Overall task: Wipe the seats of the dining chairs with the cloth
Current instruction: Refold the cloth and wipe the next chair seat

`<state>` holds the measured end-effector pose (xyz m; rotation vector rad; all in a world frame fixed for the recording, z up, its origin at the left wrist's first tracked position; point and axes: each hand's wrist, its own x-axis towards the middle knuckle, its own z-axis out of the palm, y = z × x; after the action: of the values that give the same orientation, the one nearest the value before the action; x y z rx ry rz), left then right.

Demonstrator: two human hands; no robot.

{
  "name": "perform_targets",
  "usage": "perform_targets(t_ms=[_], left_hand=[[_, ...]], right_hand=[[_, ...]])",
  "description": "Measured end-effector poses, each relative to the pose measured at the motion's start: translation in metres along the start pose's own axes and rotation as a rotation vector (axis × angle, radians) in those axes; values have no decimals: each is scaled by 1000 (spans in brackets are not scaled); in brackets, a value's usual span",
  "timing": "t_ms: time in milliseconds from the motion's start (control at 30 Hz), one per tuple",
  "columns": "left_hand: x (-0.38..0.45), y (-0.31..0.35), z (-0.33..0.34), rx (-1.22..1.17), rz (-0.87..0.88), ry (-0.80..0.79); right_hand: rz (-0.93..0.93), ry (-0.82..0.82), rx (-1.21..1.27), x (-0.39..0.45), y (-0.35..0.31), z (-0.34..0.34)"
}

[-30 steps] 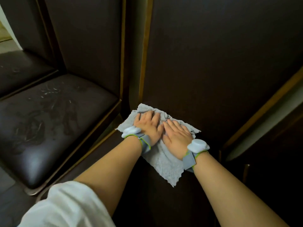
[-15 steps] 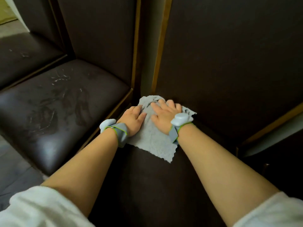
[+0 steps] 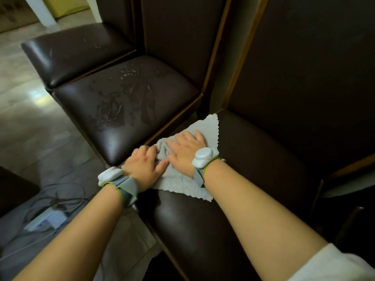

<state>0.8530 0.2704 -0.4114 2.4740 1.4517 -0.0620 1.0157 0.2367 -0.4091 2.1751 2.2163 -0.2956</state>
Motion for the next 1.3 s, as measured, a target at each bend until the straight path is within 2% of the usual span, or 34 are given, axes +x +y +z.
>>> perform_targets(t_ms=[233,367,567,800,967,1300], left_hand=[[-21,-10,10,-2,59,36],[-50,-4,12,85,127,90],[-100,19,17,171,187,-2],[-125,63,44,159,177,56],[-103,82,39,156,214,30],[23,137,34,233,289,-22]], right_hand=[[91,24,22,-58,-24,14],[131,5,55,-99,-38,19],[159,-12,71,-160,-44,30],[260,12,125,-203,-31,30],[377,26,205,-204,-11,31],[523,89,146,-139,77,20]])
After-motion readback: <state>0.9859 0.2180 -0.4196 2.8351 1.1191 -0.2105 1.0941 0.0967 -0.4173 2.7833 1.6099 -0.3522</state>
